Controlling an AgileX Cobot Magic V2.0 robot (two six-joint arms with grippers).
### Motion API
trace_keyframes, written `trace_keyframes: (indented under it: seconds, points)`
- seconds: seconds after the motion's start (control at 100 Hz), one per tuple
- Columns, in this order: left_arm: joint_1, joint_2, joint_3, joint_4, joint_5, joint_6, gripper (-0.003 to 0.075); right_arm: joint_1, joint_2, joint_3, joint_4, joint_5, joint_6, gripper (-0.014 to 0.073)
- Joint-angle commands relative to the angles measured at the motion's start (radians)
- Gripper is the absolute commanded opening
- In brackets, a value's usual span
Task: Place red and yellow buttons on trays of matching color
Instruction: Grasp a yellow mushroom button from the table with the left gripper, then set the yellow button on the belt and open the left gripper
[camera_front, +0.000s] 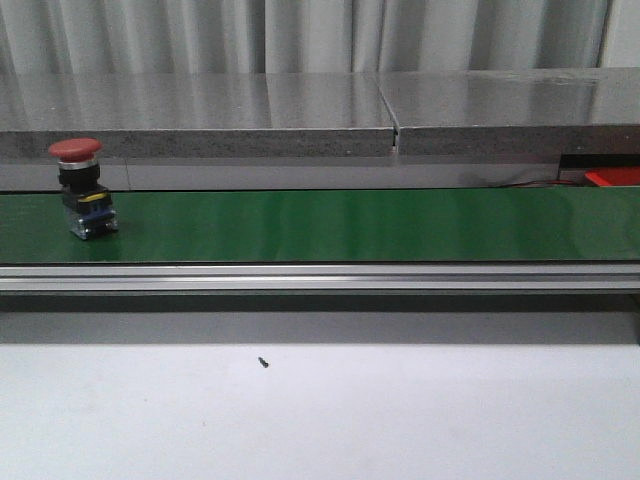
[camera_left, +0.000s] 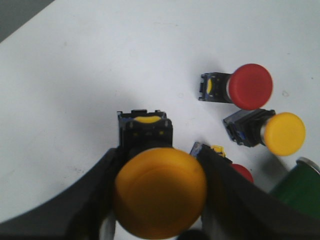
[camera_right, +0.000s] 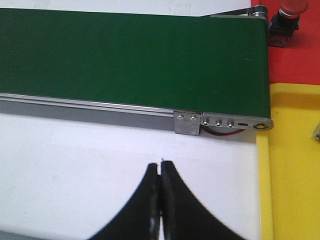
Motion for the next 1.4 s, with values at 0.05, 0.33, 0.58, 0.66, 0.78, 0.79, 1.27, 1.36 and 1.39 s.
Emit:
trace_keyframes:
  seconds: [0.05, 0.33, 0.58, 0.66, 0.78, 0.79, 1.27, 1.36, 1.39]
  points:
    - [-0.047, -0.104, -0.029, -0.018, 0.012, 0.064, 0.0169, 0.002, -0.003, -0.024, 0.017, -0.061, -0.012, -0.007]
    - [-0.204, -0.133, -0.029, -0.018, 0.134, 0.175, 0.0169, 0.002, -0.003, -0.024, 0.017, -0.064, -0.012, -0.007]
    - [-0.307, -0.114, -0.029, -0.017, 0.138, 0.175, 0.0169, 0.002, -0.003, -0.024, 0.017, -0.064, -0.012, -0.007]
    - [-0.32, -0.101, -0.029, -0.017, 0.155, 0.175, 0.0169, 0.002, -0.003, -0.024, 0.017, -0.065, -0.012, -0.007]
    - [-0.335, -0.076, -0.029, -0.017, 0.181, 0.175, 0.0169, 0.002, -0.003, -0.024, 0.017, -0.065, -0.012, -0.007]
    - [-0.335, -0.074, -0.029, -0.017, 0.181, 0.175, 0.0169, 0.002, -0.003, -0.024, 0.017, -0.065, -0.012, -0.007]
    - [-0.335, -0.023, -0.029, -0.13, 0.191, 0.204, 0.0549, 0.002, -0.003, -0.024, 0.017, -0.065, -0.012, -0.007]
    - [-0.335, -0.027, -0.031, -0.13, 0.188, 0.218, 0.0589, 0.002, -0.003, -0.024, 0.017, -0.065, -0.012, -0.007]
    - [-0.335, -0.031, -0.03, -0.13, 0.188, 0.218, 0.0587, 0.002, -0.003, -0.024, 0.017, -0.065, -0.012, -0.007]
